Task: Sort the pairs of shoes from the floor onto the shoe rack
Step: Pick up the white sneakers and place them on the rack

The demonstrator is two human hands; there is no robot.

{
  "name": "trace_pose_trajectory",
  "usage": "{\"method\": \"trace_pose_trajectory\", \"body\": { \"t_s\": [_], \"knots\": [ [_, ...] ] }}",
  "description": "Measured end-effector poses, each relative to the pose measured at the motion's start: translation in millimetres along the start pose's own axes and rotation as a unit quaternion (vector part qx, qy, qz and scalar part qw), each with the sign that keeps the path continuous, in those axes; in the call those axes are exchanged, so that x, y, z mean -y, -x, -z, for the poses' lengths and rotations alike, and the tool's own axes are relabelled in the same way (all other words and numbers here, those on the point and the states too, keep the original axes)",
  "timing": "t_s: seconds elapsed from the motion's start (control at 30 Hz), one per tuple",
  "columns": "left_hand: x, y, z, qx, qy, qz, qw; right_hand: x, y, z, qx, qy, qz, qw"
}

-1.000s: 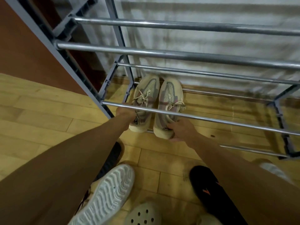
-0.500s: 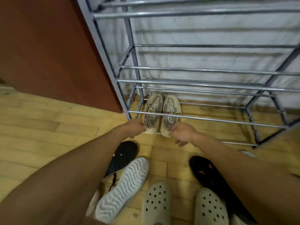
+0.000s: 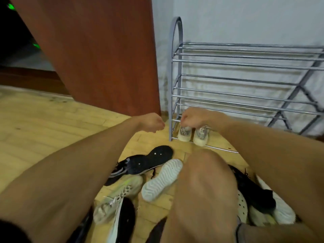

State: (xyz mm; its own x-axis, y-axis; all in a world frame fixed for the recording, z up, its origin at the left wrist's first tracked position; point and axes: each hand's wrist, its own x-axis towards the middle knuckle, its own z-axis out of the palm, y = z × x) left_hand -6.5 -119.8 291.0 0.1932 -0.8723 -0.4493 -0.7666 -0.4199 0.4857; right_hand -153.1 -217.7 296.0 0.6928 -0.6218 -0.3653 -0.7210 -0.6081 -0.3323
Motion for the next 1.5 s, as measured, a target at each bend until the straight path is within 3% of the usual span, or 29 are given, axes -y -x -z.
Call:
{"method": "trace_pose_trajectory", "body": {
  "t_s": [0.1, 0.37, 0.6, 0.77, 0.93, 1.03, 1.13, 1.23, 1.33, 1.5],
  "knots": [
    [31.7, 15.0, -23.3, -0.009, 0.04, 0.009, 0.999, 23.0, -3.2, -12.9, 0.015, 0.029, 0.005, 0.999],
    [131.4, -7.2, -137.6, 0.063, 0.09, 0.086, 0.99, 36.3, -34.3, -105.5, 0.127, 0.067, -0.01, 0.99],
    [181.4, -40.4, -216.2, 0.094, 0.081, 0.178, 0.976, -12.9, -70.7, -183.7, 0.194, 0.063, -0.019, 0.979],
    [191.0, -39.4, -258.8, 0.098, 0.053, 0.189, 0.976, -53.5, -73.7, -208.9, 0.207, 0.039, -0.049, 0.976],
    [194.0, -14.1, -281.5, 0.001, -0.014, 0.189, 0.982, -64.6, -64.7, -220.2, 0.21, 0.048, -0.046, 0.975],
    [203.3, 18.0, -277.2, -0.119, -0.149, 0.246, 0.95, -48.9, -50.5, -221.7, 0.225, 0.044, -0.037, 0.973],
    [229.2, 48.6, -280.2, -0.079, -0.051, 0.379, 0.921, -28.3, -37.6, -227.3, 0.24, 0.046, -0.016, 0.97],
    [246.3, 76.4, -288.7, 0.009, 0.053, 0.391, 0.919, -2.8, -21.2, -228.2, 0.238, 0.056, 0.006, 0.97],
    [239.1, 95.0, -289.5, -0.013, 0.037, 0.366, 0.93, 17.2, -6.2, -225.3, 0.239, 0.06, 0.021, 0.969],
    [210.0, 97.7, -261.5, -0.119, 0.029, 0.304, 0.945, 36.2, 16.8, -217.7, 0.237, 0.036, 0.029, 0.97]
  ]
}}
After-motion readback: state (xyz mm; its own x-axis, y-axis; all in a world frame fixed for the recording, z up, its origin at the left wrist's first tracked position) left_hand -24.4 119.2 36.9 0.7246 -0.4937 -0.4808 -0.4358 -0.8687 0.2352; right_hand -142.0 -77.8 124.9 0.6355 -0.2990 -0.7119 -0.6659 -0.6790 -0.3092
